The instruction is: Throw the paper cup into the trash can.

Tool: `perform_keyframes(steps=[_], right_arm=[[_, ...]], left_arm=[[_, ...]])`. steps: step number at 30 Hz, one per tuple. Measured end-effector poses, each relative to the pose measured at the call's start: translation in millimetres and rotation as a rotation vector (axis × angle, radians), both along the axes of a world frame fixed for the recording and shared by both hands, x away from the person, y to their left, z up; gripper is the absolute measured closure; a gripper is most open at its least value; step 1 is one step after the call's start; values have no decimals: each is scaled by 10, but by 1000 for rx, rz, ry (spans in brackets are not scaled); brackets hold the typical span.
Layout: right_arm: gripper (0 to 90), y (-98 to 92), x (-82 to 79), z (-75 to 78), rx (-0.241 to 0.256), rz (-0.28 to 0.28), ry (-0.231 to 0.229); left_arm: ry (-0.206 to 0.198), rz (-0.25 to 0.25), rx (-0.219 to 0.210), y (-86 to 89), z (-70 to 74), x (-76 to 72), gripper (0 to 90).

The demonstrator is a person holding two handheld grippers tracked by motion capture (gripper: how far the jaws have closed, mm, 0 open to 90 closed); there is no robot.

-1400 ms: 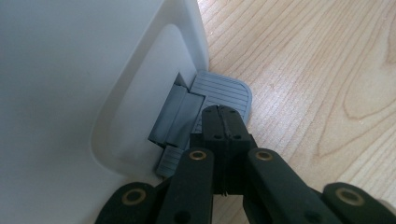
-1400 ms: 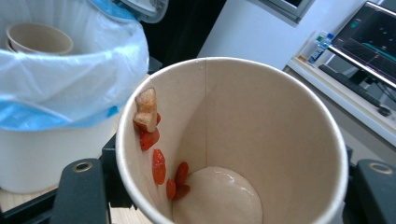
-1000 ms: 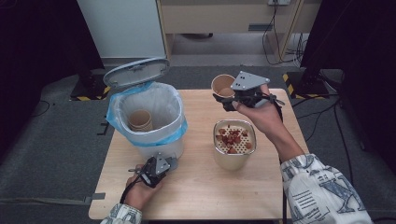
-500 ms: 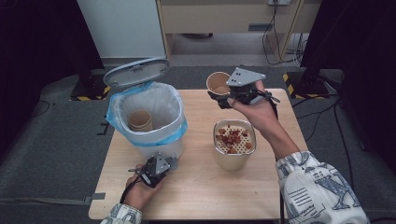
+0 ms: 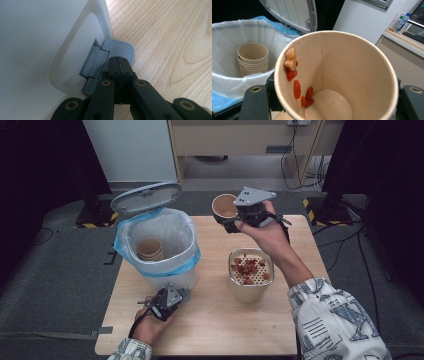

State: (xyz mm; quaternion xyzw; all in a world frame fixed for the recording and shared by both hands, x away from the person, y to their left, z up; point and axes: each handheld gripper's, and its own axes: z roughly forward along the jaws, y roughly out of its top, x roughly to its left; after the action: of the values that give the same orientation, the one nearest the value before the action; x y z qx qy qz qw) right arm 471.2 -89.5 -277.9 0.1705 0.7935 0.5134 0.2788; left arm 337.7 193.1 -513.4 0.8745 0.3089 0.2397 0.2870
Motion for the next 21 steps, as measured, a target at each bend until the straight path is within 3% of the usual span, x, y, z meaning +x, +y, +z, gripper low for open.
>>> perform_keyframes(steps=[14,21], right_arm=[[293,320,-9,65,38,44,32],[291,479,11,56,90,74,83]], left_arm=[[-3,3,3,-5,0,-6,899],[-3,2,3,-5,-1,-5,899]])
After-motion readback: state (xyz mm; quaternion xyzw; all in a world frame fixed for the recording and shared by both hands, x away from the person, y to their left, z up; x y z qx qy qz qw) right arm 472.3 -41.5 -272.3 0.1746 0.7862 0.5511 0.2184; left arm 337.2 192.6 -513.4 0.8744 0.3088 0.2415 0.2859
